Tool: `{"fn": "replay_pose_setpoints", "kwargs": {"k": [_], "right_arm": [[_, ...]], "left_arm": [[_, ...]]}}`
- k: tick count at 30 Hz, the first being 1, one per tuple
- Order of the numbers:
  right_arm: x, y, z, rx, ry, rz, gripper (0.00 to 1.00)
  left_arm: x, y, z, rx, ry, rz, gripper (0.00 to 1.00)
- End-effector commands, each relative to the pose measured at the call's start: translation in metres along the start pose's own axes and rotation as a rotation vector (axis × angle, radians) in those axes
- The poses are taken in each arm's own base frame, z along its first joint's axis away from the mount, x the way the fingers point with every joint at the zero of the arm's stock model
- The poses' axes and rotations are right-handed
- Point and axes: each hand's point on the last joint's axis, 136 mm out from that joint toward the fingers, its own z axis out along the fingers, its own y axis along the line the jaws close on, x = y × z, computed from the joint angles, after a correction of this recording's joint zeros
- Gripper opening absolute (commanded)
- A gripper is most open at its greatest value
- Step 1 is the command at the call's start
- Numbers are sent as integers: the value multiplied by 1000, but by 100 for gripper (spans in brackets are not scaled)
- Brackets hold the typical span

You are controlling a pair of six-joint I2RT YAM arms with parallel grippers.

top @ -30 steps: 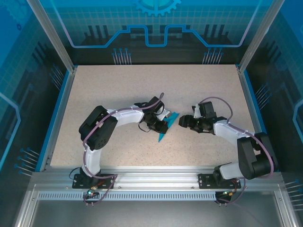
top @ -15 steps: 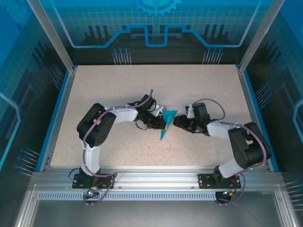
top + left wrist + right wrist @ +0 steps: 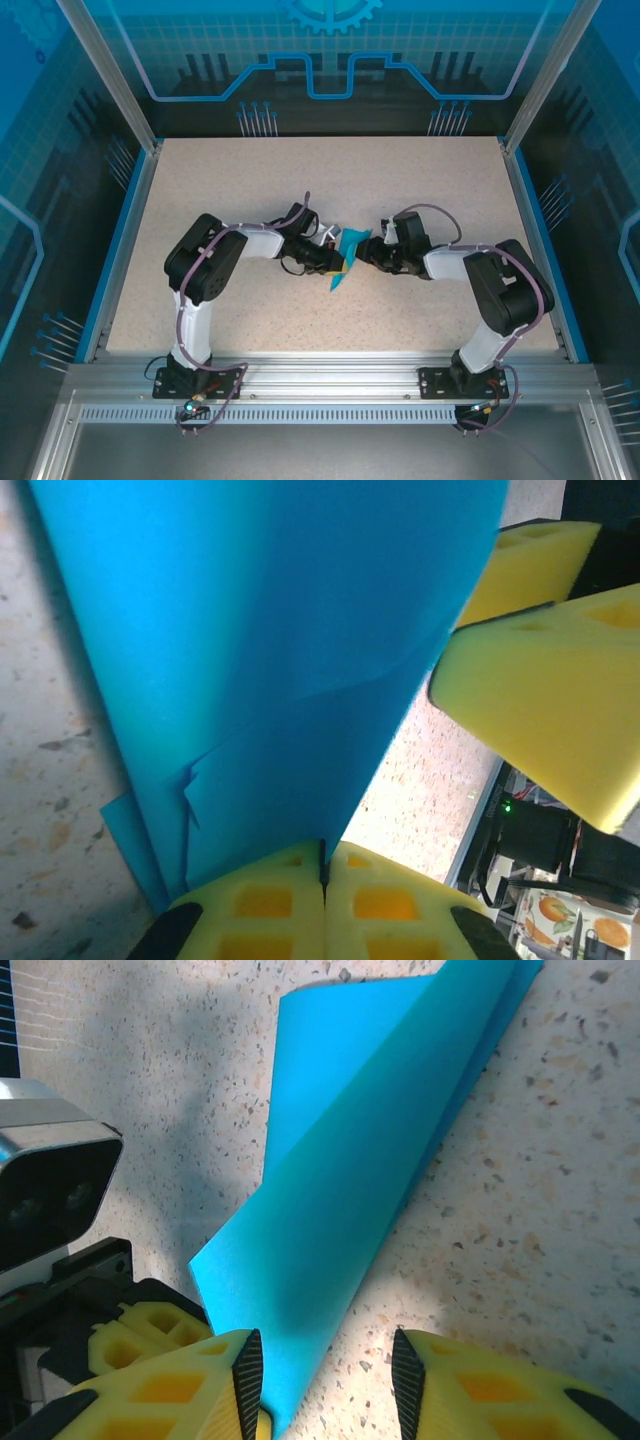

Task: Fold a paper plane with a square sheet of paper (fold left side to right side)
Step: Fold the wing for the fifth time at the center of the table.

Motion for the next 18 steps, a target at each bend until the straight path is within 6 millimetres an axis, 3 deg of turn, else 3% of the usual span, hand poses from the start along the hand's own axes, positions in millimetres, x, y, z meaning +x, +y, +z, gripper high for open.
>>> {"fn": "replay_pose_setpoints", "kwargs": {"k": [1,8,18], "right_arm": [[-9,15,6,-34,-19,-7,42],[-14,16,10,-33,-23,9,42],[-15,12,20,-16,0,52,42]], "left_arm": [[-1,-1,-2,57,1,-24,5],[-6,-7,-1,94,1,-36,6],[-13,1,-2,89,-21,-97,6]]}}
